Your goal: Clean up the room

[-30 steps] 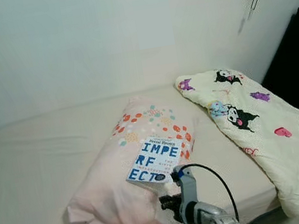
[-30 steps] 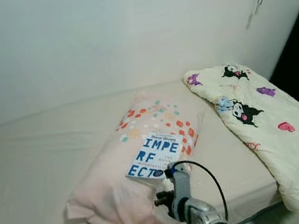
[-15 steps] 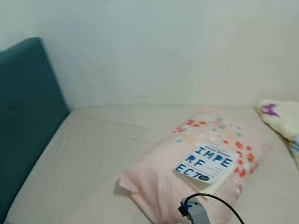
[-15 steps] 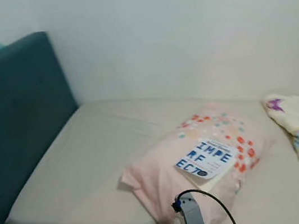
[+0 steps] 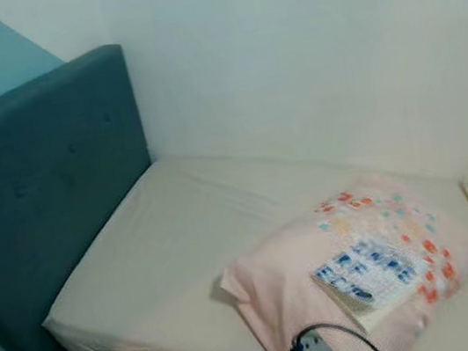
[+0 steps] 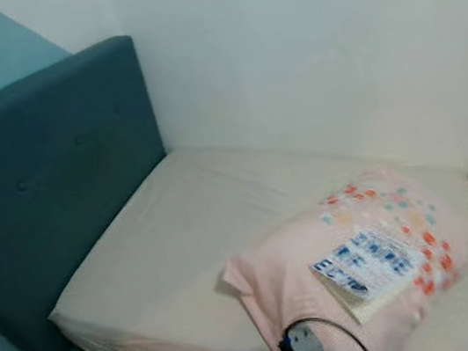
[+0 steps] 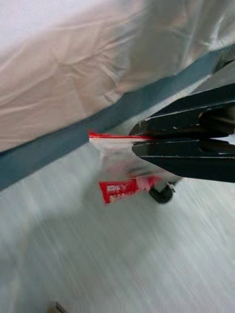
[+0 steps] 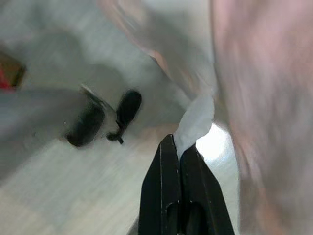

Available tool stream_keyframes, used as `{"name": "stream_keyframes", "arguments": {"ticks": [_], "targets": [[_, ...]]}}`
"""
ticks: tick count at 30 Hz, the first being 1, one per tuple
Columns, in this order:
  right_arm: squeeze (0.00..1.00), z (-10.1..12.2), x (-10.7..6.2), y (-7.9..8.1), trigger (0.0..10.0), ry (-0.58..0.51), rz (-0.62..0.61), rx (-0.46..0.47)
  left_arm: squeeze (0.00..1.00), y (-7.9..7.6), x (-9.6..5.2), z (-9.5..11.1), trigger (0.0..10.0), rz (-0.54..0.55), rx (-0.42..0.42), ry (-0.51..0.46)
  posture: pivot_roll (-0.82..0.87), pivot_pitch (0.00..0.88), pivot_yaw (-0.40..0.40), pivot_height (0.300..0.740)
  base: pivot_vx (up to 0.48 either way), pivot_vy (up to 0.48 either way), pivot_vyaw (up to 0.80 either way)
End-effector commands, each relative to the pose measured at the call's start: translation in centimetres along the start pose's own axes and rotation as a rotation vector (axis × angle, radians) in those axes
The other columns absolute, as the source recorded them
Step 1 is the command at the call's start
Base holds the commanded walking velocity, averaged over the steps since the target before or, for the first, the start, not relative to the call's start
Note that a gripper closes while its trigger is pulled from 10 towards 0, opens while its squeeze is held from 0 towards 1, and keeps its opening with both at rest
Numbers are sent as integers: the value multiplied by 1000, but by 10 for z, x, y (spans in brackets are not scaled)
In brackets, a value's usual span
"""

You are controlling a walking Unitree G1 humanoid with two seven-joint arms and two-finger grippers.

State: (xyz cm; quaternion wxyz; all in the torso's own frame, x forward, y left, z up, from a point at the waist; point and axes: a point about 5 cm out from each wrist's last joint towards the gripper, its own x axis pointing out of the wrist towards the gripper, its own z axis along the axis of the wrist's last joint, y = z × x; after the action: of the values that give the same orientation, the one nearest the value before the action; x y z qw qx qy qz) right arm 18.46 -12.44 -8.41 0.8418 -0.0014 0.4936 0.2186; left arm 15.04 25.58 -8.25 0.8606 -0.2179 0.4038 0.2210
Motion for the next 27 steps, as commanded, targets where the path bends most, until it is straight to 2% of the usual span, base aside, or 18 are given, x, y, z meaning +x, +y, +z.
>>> {"name": "stream_keyframes", "arguments": {"ticks": [1, 4, 13, 15, 18, 19, 20, 22, 23, 25, 27], "targets": [[0, -13, -2, -4, 10000, 39, -22, 3, 0, -6, 1, -3, 10000, -4, 51, 13, 49, 0, -100, 730, 0, 0, 600], [0, -18, -3, -3, 10000, 51, -24, 8, 0, -9, 2, -3, 10000, -5, 84, 18, 47, 0, -97, 730, 0, 0, 602], [0, -21, -3, -3, 10000, 61, -23, 1, 0, -10, 2, 0, 10000, 7, 101, 12, 56, 0, -118, 730, 0, 0, 601], [0, -20, -7, -13, 10000, 54, -66, 24, 0, -11, 1, -6, 10000, -10, 123, 25, 53, 0, -109, 730, 0, 0, 600], [0, -20, -8, -17, 10000, 48, -81, 37, 0, -11, 1, -9, 10000, -16, 138, 33, 41, 0, -99, 730, 0, 0, 600], [0, -15, -10, -25, 10000, 26, -114, 56, 0, -12, 0, -17, 10000, -25, 189, 68, 26, 0, -88, 730, 0, 0, 606], [0, -15, -10, -25, 10000, 26, -114, 56, 0, -12, 0, -17, 10000, -25, 189, 68, 26, 0, -88, 730, 0, 0, 606], [0, -11, -12, -32, 10000, 14, -143, 67, 0, -17, 0, -22, 10000, -43, 246, 96, -8, 0, -86, 730, 0, 0, 600], [0, -1, -14, -38, 10000, -25, -163, 83, 0, -29, 2, -19, 10000, -86, 282, 89, -19, 0, -90, 730, 0, 0, 600], [0, 2, -14, -39, 10000, -36, -166, 87, 0, -32, 3, -18, 10000, -96, 288, 86, -19, 0, -90, 730, 0, 0, 600], [0, 7, -18, -49, 10000, -50, -190, 76, 0, -47, 5, -14, 10000, -133, 317, 74, -45, 0, -84, 730, 0, 0, 600]]}}
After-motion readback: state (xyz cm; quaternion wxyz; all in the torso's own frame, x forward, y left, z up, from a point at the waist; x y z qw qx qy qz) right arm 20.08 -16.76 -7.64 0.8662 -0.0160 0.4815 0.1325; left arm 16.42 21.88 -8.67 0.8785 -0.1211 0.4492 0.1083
